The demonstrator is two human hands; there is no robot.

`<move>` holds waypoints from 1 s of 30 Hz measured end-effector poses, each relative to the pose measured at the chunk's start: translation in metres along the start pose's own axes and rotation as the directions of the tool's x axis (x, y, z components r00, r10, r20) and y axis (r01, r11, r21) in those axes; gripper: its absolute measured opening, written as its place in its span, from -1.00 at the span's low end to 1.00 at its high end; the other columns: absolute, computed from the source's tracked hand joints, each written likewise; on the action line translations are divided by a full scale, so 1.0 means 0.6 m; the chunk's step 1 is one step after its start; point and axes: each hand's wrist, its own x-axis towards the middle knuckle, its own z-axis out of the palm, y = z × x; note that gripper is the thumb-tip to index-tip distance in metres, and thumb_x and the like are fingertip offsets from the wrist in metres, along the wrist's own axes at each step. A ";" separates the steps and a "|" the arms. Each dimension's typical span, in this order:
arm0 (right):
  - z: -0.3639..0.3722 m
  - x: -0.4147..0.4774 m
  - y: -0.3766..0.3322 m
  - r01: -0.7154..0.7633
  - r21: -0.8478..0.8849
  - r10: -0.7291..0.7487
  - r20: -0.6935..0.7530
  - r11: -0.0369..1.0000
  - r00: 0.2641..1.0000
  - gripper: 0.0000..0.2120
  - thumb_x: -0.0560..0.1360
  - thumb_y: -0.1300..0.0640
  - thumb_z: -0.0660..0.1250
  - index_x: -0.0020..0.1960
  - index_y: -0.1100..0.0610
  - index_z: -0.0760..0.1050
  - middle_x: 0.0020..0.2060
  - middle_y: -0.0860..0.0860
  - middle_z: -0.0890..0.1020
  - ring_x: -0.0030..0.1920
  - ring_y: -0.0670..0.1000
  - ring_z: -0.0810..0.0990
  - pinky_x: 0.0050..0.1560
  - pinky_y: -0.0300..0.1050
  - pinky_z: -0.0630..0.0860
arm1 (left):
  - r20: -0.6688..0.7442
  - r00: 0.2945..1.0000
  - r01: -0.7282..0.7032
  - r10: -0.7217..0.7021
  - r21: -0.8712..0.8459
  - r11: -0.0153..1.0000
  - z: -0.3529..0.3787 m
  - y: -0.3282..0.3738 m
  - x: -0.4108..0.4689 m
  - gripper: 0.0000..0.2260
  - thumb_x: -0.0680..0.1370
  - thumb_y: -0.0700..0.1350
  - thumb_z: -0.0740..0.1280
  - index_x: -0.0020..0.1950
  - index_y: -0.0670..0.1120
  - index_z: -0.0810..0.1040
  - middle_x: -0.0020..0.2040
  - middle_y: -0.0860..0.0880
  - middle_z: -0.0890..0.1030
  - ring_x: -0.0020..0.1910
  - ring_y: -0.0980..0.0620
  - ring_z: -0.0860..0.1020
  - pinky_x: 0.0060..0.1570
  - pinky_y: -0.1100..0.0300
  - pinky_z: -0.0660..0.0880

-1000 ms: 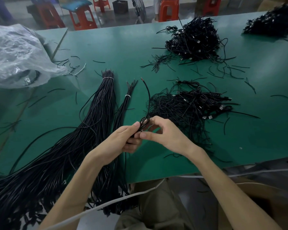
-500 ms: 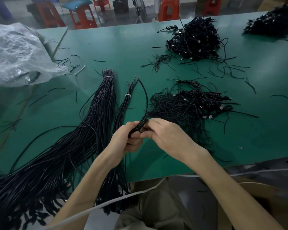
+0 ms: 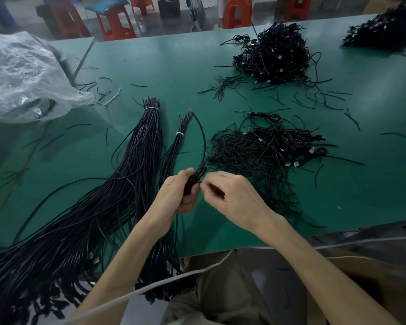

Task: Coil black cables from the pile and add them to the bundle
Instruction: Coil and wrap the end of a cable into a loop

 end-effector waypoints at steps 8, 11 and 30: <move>-0.012 0.010 0.015 -0.030 -0.160 0.029 -0.011 0.987 1.000 -0.83 0.64 0.16 0.28 -0.13 0.15 0.49 -0.29 -0.14 0.44 -0.23 -0.11 0.33 -0.23 -0.14 0.33 | 0.116 0.973 -0.211 0.198 0.112 0.971 -0.032 0.015 -0.025 -0.69 0.75 -0.23 0.09 0.48 -0.11 0.40 0.01 -0.22 0.69 -0.13 -0.22 0.68 -0.04 -0.05 0.65; -0.015 0.013 0.019 -0.027 -0.147 0.031 0.027 0.989 0.999 -0.83 0.65 0.16 0.27 -0.11 0.15 0.50 -0.29 -0.13 0.44 -0.23 -0.11 0.32 -0.23 -0.20 0.24 | 0.238 0.937 -0.316 0.256 0.259 0.913 -0.048 0.023 -0.028 -0.47 0.68 -0.47 0.06 0.59 -0.06 0.28 0.13 -0.18 0.67 -0.01 -0.21 0.70 0.01 0.00 0.64; -0.021 0.026 -0.010 0.157 -0.138 -0.156 0.015 0.978 0.988 -0.82 0.64 0.20 0.30 -0.13 0.19 0.52 -0.29 -0.04 0.51 -0.24 -0.02 0.41 -0.16 -0.09 0.41 | 0.041 0.937 -0.315 0.346 0.520 0.794 -0.036 0.040 -0.001 -0.62 0.73 0.03 0.16 -0.16 -0.19 0.45 -0.38 -0.02 0.58 -0.49 0.01 0.54 -0.39 0.17 0.45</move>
